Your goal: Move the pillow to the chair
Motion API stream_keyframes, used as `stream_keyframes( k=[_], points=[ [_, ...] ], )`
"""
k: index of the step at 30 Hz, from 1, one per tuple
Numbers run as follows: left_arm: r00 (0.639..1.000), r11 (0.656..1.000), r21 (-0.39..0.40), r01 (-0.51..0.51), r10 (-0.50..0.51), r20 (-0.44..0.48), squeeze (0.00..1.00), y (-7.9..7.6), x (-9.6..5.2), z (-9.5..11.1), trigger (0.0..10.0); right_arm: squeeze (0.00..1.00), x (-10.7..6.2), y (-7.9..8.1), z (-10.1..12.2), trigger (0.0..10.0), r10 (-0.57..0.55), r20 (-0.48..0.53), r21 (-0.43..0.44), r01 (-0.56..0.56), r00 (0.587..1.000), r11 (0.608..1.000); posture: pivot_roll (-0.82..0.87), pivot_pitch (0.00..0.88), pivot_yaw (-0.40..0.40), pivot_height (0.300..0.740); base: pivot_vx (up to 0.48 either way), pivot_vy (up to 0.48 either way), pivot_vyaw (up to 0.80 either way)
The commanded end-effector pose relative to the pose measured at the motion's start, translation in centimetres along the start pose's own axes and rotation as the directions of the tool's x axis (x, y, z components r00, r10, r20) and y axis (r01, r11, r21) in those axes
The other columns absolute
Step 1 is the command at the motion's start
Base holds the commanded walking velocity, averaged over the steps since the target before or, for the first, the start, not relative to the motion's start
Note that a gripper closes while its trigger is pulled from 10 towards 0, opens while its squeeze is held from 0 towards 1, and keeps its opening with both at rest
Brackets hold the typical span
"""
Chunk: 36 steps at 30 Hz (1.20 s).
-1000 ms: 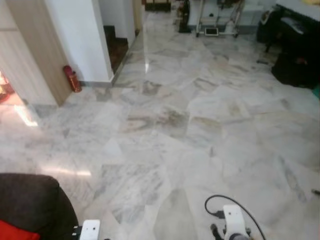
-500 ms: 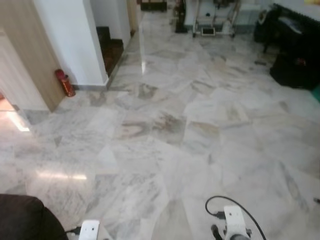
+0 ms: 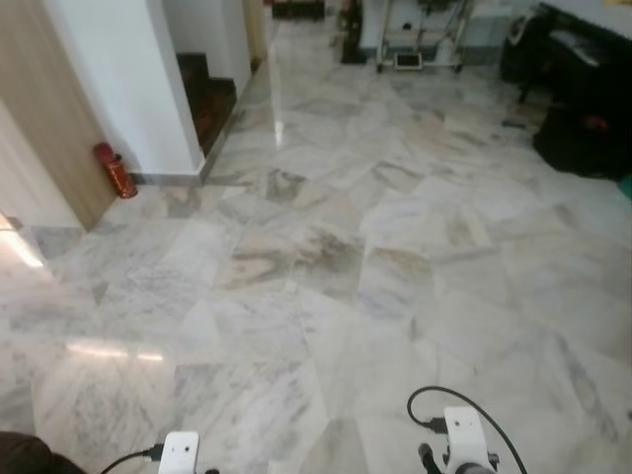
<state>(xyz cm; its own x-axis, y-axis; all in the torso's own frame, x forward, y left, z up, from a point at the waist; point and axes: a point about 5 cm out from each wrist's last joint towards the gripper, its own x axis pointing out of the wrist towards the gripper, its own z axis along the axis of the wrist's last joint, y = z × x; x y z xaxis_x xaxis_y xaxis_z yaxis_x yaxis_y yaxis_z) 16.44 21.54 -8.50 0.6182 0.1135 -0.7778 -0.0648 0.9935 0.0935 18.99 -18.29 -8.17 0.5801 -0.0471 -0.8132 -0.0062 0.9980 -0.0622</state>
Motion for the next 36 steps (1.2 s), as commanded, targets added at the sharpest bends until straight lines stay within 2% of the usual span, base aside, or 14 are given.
stream_keyframes(
  k=[1, 27, 30, 36],
  points=[
    [1.0, 1.0, -0.004, 0.006, -0.006, -0.013, 0.0, -0.2, 0.0, -0.2, 10.0, 0.0, 0.0, -0.5, 0.1, 10.0, -0.014, 0.005, 0.003, 0.014, 1.0, 1.0, 0.02, 0.026, 0.01, 0.74, 0.3, 0.0, 0.0],
    [1.0, 1.0, -0.008, 0.01, -0.01, -0.007, 0.0, -0.6, 0.1, 0.2, 10.0, 0.0, 0.0, -0.7, 0.2, 10.0, -0.016, 0.007, -0.014, 0.016, 1.0, 1.0, 0.02, 0.036, 0.008, 0.74, 0.301, 0.0, 0.0],
    [1.0, 1.0, -0.009, 0.009, -0.009, -0.002, 0.0, -0.5, 0.2, 0.3, 10.0, 0.0, -0.3, -1.8, -0.7, 10.0, -0.019, 0.0, -0.025, 0.019, 1.0, 1.0, 0.02, 0.035, 0.007, 0.74, 0.305, 0.0, 0.0],
    [1.0, 1.0, -0.008, 0.01, -0.01, 0.0, 0.0, -0.4, 0.1, 0.3, 10.0, 0.0, -0.5, -2.5, -1.2, 10.0, -0.026, -0.001, -0.009, 0.026, 1.0, 1.0, 0.02, 0.028, 0.007, 0.74, 0.303, 0.0, 0.16]
  ],
)
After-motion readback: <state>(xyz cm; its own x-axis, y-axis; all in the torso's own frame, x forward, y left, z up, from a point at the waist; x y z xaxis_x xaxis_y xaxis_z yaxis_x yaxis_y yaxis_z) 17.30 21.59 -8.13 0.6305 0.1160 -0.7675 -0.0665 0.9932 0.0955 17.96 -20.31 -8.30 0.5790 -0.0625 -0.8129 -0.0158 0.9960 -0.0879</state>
